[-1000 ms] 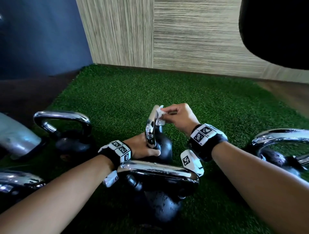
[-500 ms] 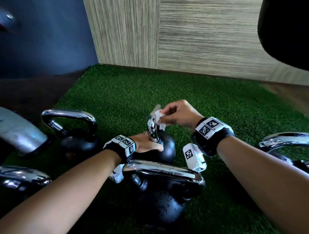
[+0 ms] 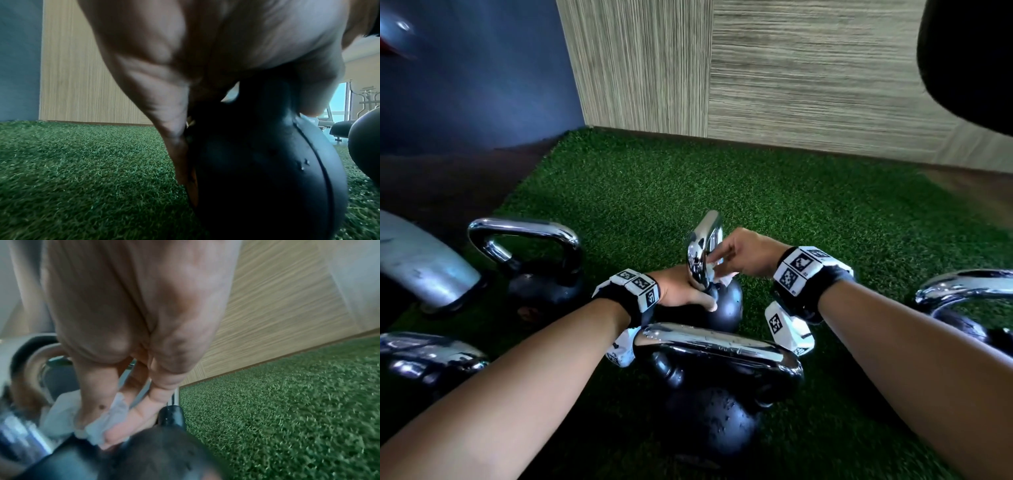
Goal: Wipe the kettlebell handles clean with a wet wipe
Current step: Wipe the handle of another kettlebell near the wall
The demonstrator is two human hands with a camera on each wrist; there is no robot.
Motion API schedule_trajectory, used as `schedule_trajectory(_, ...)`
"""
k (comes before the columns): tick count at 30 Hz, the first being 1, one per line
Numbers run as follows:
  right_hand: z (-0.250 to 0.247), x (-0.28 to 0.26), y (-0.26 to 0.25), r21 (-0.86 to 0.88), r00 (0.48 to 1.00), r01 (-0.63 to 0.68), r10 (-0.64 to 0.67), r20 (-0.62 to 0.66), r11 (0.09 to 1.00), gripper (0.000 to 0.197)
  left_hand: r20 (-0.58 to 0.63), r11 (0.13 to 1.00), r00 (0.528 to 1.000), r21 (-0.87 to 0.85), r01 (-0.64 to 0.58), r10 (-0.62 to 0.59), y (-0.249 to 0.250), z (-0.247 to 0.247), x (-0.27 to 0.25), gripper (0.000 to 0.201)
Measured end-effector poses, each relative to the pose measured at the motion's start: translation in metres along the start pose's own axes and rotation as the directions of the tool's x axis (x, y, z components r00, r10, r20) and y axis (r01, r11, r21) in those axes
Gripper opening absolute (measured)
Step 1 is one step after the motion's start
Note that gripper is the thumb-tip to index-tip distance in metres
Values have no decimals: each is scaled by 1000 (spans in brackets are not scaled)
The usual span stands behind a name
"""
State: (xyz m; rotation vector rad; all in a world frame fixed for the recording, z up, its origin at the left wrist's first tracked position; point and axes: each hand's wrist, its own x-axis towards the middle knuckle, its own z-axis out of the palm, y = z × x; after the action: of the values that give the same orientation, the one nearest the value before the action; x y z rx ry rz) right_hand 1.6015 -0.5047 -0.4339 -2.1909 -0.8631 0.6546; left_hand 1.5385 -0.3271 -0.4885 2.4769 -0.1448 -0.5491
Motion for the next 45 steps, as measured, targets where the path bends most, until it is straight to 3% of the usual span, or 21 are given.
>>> schedule_trajectory(3, 0, -1, -1, 56, 998, -13, 10, 61, 998, 23, 21, 1000, 999, 3, -25, 25, 2, 1, 0, 59)
schedule_trajectory(6, 1, -6, 6, 246, 995, 7, -30, 90, 969, 20, 46, 999, 999, 42, -22, 20, -1, 1, 3, 66)
schedule_trajectory(10, 3, -7, 9, 232, 992, 9, -39, 123, 973, 18, 76, 998, 996, 25, -52, 50, 3, 1, 1, 36)
schedule_trajectory(12, 3, -7, 11, 274, 990, 11, -48, 131, 962, 16, 76, 998, 995, 16, -66, 64, 5, 1, -2, 32)
schedule_trajectory(14, 3, -8, 14, 486, 989, -35, -39, 140, 873, 13, 73, 996, 994, 6, -85, 84, 0, 2, 1, 36)
schedule_trajectory(16, 6, -11, 18, 701, 991, -100, 6, 135, 706, 14, 86, 995, 991, -18, -99, 100, 0, 4, 1, 30)
schedule_trajectory(18, 9, -10, 20, 801, 994, -107, 57, 92, 588, 12, 55, 992, 991, -27, -122, 123, 2, 5, 2, 29)
schedule_trajectory(20, 12, -6, 20, 842, 995, -80, 97, 33, 534, 17, 31, 989, 989, -47, -140, 142, 1, 6, 8, 41)
schedule_trajectory(23, 16, -5, 17, 912, 985, -31, 166, -40, 409, 7, 22, 986, 990, -98, -135, 137, -2, 5, 14, 47)
schedule_trajectory(25, 18, -6, 15, 918, 985, -17, 166, -53, 395, 10, 30, 982, 988, -125, -144, 149, 1, 4, 11, 45)
schedule_trajectory(29, 22, -3, 15, 917, 965, 15, 235, -118, 399, 10, 36, 975, 984, -147, -165, 172, 0, 7, 13, 19)
schedule_trajectory(32, 28, 7, 14, 920, 890, 113, 373, -262, 376, 10, 9, 967, 983, -182, -178, 182, 0, 7, 14, 18)
schedule_trajectory(35, 31, 15, 19, 931, 838, 173, 448, -310, 320, 11, 11, 967, 983, -181, -179, 184, 4, 6, 12, 26)
schedule_trajectory(37, 31, 14, 22, 927, 842, 165, 442, -310, 337, 14, 11, 964, 982, -192, -183, 189, 3, 6, 12, 22)
schedule_trajectory(39, 30, 14, 24, 897, 827, 142, 447, -340, 419, 18, 23, 970, 983, -173, -173, 180, 4, 5, 9, 20)
schedule_trajectory(42, 25, 18, 28, 795, 726, 108, 499, -473, 597, 21, 47, 981, 988, -139, -138, 146, 6, 5, 7, 16)
schedule_trajectory(45, 16, 24, 29, 698, 607, 81, 520, -601, 711, 19, 46, 988, 990, -79, -131, 135, 11, 3, 3, 14)
